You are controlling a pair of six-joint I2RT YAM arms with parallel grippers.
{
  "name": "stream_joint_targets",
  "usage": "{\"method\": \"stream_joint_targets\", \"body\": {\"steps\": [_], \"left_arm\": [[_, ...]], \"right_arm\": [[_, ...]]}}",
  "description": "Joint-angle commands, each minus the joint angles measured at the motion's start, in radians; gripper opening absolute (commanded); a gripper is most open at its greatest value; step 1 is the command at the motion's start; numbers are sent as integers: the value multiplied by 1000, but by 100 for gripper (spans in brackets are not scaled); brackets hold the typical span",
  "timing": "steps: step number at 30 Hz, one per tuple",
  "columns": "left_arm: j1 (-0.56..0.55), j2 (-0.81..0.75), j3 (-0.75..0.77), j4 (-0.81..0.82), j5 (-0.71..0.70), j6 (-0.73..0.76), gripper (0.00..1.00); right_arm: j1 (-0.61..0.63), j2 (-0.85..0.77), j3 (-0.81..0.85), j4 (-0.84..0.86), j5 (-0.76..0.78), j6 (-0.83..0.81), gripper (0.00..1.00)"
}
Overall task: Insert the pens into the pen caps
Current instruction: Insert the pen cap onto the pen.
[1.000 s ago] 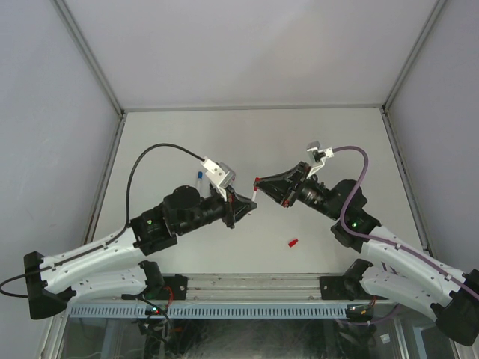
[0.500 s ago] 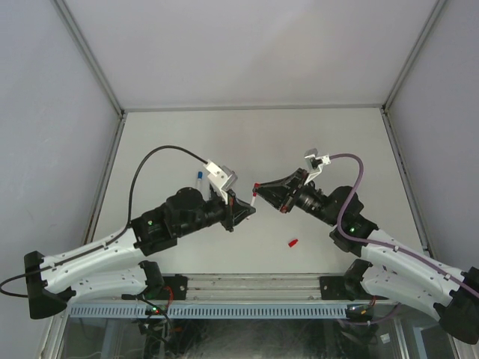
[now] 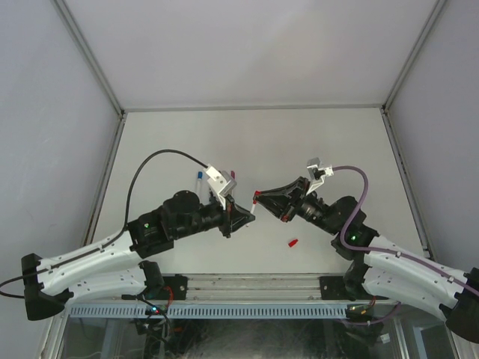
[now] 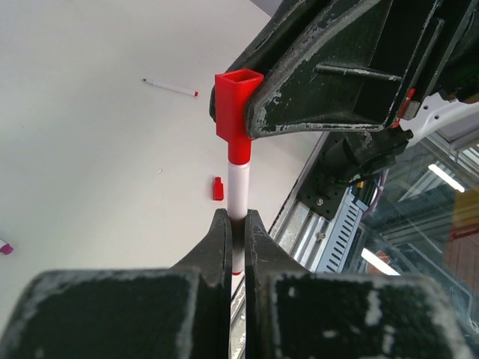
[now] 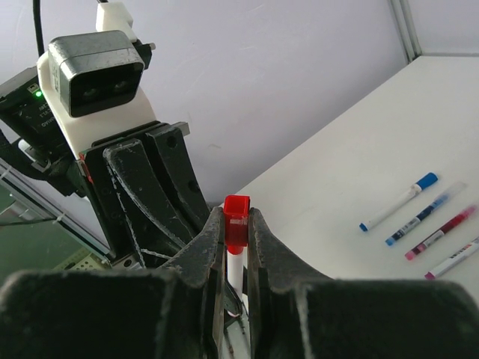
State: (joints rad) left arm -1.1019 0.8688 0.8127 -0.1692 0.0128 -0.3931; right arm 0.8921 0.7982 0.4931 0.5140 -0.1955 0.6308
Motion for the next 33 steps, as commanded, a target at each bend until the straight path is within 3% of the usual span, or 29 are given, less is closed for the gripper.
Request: {"method": "stream_joint_targets", "body": {"steps": [1,11,23,26,33], "left_arm": [[10,-37,17,234,-31,-6,0],[1,-43,21,260,-9,24,0],[-11,-31,42,250,-14,37,0],[-13,-30,45,248,-18,39,0],[-20,-28,51,240,-28,43,0]], "right_arm": [[67,8,-64,-83,-115,3,0],[133,-6,-130,-122,-163,25,0],[208,-53,-178,-248,-16,43,0],[296,-46,-116,-382,127,-44,0],[335,-10,-107,-396,131,-40,0]]}}
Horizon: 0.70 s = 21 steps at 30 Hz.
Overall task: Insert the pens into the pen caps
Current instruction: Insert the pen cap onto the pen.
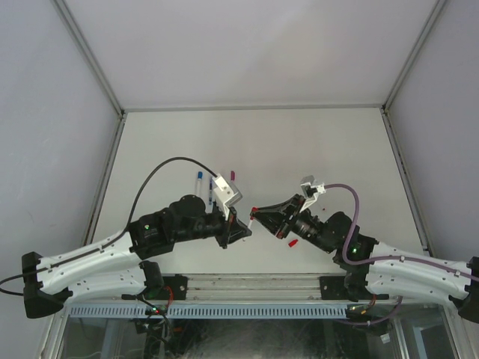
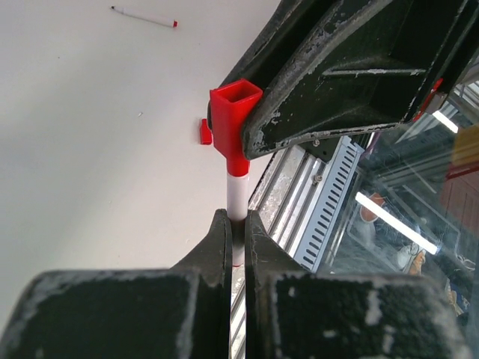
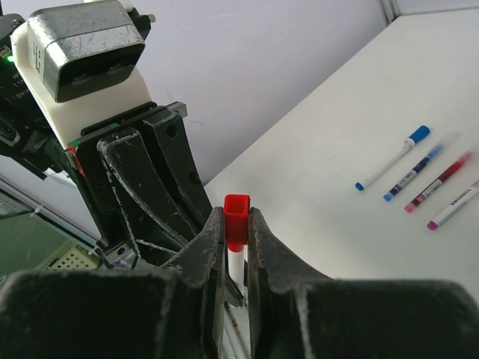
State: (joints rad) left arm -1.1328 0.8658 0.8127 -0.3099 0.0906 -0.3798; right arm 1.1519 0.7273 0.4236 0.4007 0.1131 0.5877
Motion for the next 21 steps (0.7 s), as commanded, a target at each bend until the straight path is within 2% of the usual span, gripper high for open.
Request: {"method": "stream_joint_targets", "body": {"steps": [1,14,21], "left_arm": [[10,-25,49,379,-108,31,0],[5,-29,52,372,-122,36,0],[3,-27,55,371,-127,36,0]], "right_arm": [[75,60,-39,-284,-181,12,0],[66,123,-109,-181,-369,213,0],[77,116,-78,-312,-324,167,0]]}}
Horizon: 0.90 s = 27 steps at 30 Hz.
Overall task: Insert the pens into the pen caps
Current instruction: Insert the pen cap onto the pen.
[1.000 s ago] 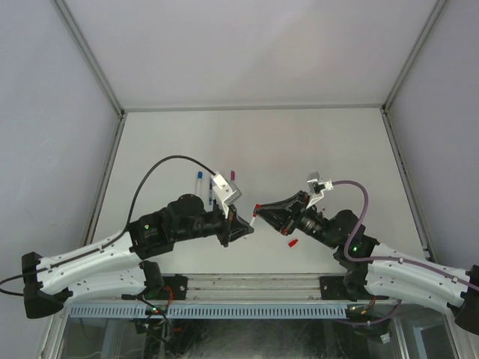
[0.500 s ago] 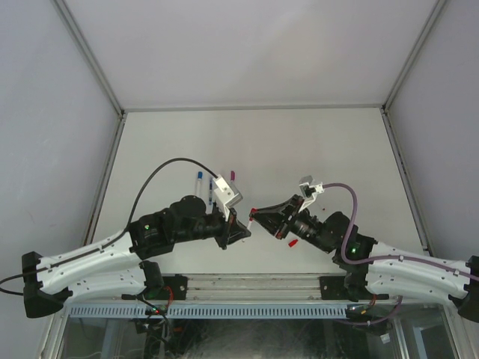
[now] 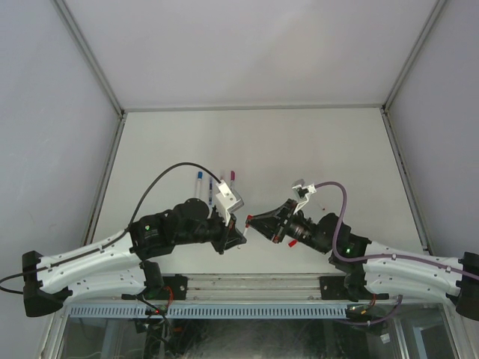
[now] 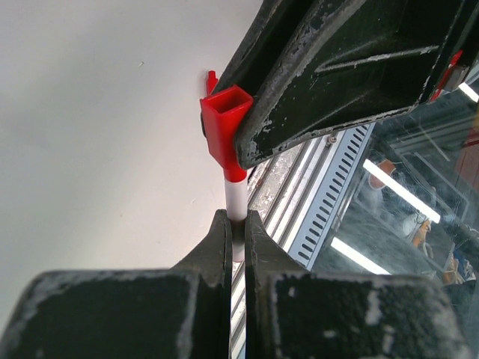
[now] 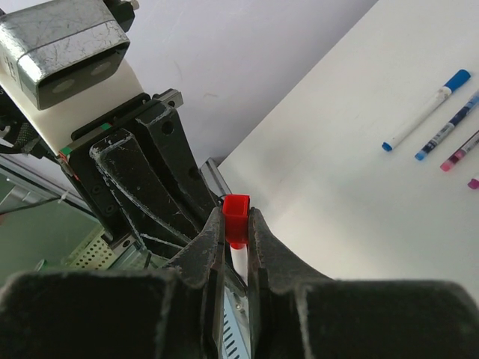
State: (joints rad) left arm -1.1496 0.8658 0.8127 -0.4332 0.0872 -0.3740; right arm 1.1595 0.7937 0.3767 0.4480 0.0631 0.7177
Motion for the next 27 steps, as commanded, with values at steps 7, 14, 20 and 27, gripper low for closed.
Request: {"method": "stream_joint_targets", "body": {"steps": [7,14,20,27], "left_arm": [[18,-16,60,491,-126,31,0],[18,-14,60,491,-128,34,0],[16,-19,60,490,-134,36,0],[16,-19,63,487,-136,37,0]], "right_arm": [[126,74,40,-520,-167,-39,0],[125,111,52,-499,-291,-25,0],[87,114,44,-517,-403,0,0],[108,100,45,-569,-294,-34,0]]}}
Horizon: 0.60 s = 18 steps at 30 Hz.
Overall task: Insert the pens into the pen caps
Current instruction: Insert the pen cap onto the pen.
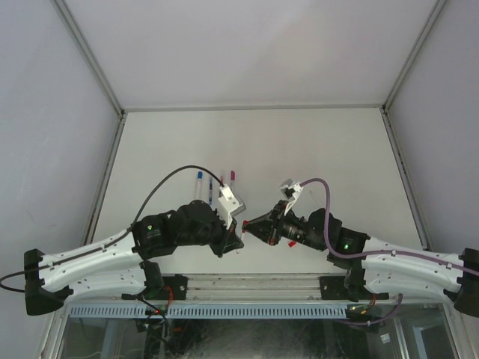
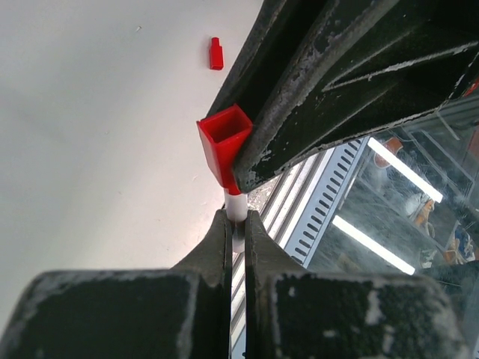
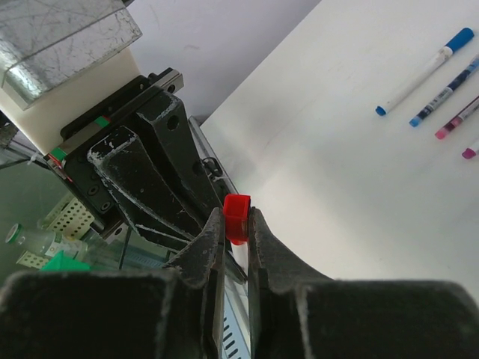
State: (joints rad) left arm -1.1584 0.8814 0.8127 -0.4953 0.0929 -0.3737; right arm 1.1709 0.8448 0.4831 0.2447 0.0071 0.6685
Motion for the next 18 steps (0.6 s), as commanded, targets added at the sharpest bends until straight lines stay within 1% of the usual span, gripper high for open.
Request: {"method": "stream_joint_targets", "body": {"steps": [1,3,7,18], "left_arm": [[26,-33,65,548,-142,36,0],[26,-30,66,547,-142,38,0],[25,-30,66,547,-142,39,0],[25,-31,66,544,-151,37,0]], "right_arm": [[118,51,-50,-391,-189,6,0],[164,60,-30,-440,-102,-9,0],[218,84,-18,-491,16,-22,0],[259,145,-17,-491,68,-21,0]]}}
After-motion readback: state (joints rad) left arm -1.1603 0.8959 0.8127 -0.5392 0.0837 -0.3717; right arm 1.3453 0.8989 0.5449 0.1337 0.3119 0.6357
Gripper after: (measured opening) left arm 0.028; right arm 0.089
